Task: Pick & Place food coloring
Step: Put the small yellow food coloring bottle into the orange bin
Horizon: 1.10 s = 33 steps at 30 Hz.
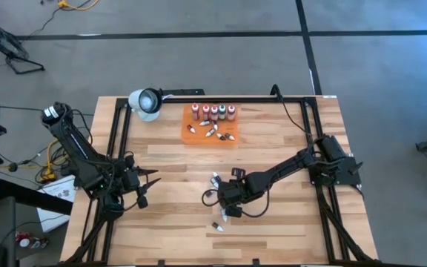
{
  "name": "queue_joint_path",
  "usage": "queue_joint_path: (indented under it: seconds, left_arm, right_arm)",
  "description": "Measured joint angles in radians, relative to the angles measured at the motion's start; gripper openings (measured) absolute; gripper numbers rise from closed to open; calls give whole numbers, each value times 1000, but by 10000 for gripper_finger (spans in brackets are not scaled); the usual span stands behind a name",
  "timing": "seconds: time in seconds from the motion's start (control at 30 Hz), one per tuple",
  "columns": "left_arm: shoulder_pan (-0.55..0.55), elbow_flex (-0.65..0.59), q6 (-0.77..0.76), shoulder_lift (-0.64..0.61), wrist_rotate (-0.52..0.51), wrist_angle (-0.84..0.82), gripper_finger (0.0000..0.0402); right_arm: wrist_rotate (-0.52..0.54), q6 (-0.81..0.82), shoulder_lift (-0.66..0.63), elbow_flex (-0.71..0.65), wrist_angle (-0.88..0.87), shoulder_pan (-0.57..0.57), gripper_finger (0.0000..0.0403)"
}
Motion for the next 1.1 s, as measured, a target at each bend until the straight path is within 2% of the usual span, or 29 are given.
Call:
queue_joint_path:
  seconds: [0.47, 1.1]
  left_arm:
    - [0, 0, 0, 0, 0, 0, 132]
    - [0, 1, -4, 0, 0, 0, 132]
  right_arm:
    - [-34, 9, -1, 0, 0, -2, 80]
    - [-126, 70, -4, 2, -19, -10, 79]
